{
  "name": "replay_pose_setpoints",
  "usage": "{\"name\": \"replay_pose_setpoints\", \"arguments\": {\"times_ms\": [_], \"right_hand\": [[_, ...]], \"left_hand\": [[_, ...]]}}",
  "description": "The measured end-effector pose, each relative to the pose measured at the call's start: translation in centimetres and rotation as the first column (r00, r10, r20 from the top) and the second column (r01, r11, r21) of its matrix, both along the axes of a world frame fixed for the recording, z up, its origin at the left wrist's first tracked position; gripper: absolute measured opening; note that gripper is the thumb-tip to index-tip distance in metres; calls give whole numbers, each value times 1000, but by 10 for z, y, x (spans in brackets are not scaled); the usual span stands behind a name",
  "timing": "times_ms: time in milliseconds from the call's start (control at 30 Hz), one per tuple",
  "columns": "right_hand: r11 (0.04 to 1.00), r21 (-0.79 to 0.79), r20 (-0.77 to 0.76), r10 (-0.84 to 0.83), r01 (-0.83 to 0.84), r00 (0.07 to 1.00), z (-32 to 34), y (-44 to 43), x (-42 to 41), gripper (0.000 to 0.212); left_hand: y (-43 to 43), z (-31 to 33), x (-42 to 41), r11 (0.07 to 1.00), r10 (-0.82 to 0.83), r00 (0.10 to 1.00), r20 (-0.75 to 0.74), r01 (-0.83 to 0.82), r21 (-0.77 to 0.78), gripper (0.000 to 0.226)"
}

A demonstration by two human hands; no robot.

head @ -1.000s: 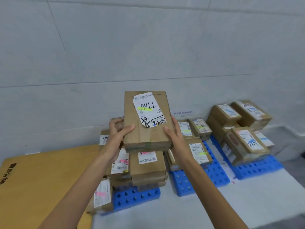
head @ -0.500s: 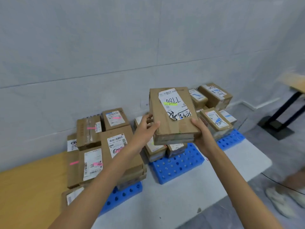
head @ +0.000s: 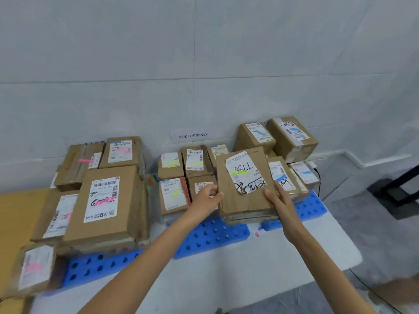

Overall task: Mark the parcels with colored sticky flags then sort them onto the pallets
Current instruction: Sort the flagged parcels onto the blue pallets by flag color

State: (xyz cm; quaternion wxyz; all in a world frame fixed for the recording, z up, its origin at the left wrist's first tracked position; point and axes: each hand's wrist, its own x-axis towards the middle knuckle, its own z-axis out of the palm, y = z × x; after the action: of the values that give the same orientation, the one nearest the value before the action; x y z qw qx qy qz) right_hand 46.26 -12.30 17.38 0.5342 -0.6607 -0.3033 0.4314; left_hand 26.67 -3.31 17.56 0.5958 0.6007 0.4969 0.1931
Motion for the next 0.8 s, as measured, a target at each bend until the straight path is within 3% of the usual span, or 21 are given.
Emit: {"name": "replay_pose_setpoints", "arguments": {"times_ms": [100, 233, 300, 400, 533, 667, 733, 800], "right_hand": [[987, -86, -3, 133, -133, 991, -11, -4, 19, 53], [946, -124, -182, 273, -298, 945, -22, -5, 46, 63], [908, -127, -232, 364, -399, 902, -21, -4, 55, 66], [859, -95, -299, 457, -503, 838, -19, -1, 62, 52], [819, -100, -312, 513, -565, 800, -23, 5, 57, 43], [902, -283, -80, 316, -326, 945, -41, 10, 38, 53], [865, -310, -179, 353, -394, 918, -52, 7, 31, 75], [838, -266, -284, 404, -477, 869, -54, 7, 24, 71]], "left_hand": [[-10, -22, 11, 992, 122, 992, -44, -123, -22, 15], [-18, -30, 13, 952, 293, 956, -24, -294, -82, 23], [-17, -26, 7, 901, 369, 927, 64, -340, -269, 41], [-11, -24, -9, 819, 435, 872, 224, -280, -501, 77], [-20, -23, -29, 831, 397, 891, 219, -248, -498, 60], [-38, -32, -43, 800, 501, 826, 259, -328, -502, 59], [-42, -34, -46, 794, 533, 803, 266, -366, -485, 62], [-42, -31, -49, 815, 489, 837, 247, -337, -471, 64]]}}
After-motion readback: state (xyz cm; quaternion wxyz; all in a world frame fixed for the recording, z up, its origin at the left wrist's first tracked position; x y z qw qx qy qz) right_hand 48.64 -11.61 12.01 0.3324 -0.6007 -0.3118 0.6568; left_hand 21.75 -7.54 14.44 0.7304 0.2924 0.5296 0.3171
